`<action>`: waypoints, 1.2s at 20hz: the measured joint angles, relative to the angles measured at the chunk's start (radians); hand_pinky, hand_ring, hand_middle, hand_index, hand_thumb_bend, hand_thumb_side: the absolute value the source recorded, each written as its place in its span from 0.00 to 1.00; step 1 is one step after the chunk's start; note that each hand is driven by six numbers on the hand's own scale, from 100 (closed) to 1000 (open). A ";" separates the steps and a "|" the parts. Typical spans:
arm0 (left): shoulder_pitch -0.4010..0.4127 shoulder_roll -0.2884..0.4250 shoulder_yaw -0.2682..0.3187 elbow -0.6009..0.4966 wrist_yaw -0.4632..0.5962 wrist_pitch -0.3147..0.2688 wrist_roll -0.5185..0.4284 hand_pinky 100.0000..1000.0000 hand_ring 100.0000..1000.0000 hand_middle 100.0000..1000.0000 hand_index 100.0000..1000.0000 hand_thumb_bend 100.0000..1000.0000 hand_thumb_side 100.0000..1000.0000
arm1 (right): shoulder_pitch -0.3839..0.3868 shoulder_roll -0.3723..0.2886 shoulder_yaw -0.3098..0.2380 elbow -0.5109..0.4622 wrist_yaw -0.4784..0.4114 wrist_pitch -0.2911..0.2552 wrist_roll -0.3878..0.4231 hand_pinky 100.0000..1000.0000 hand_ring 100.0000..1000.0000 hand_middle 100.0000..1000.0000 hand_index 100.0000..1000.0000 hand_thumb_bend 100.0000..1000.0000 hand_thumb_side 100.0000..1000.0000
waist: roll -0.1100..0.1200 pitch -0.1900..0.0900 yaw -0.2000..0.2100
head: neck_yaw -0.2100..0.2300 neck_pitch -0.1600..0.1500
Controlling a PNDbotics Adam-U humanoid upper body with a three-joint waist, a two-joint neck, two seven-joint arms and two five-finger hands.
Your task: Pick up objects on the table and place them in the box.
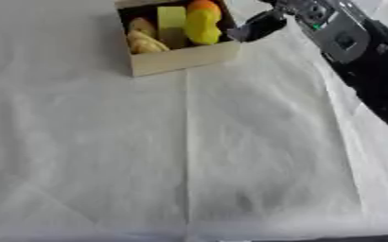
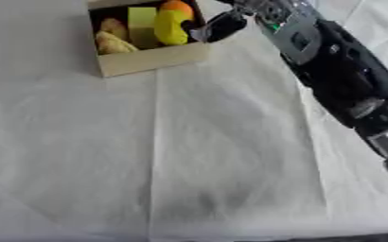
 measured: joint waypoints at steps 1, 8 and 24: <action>0.000 0.000 0.000 0.000 0.000 0.001 0.000 0.79 0.69 0.53 0.82 0.00 0.53 | 0.000 0.000 -0.002 0.000 0.012 -0.007 0.008 0.89 0.86 0.83 0.94 0.18 0.08 | 0.000 0.000 -0.001 | 0.000 0.000; 0.002 0.000 0.000 0.000 0.002 0.003 0.001 0.79 0.69 0.53 0.82 0.00 0.53 | 0.000 0.000 -0.008 -0.002 0.077 -0.026 0.040 0.88 0.85 0.83 0.95 0.24 0.15 | 0.000 0.000 -0.004 | 0.001 0.000; 0.040 -0.001 0.012 0.000 -0.002 0.011 0.020 0.79 0.69 0.53 0.82 0.00 0.53 | 0.158 -0.094 -0.156 -0.415 -0.297 0.202 -0.193 0.89 0.81 0.78 0.91 0.00 0.44 | 0.010 -0.013 -0.070 | 0.063 0.000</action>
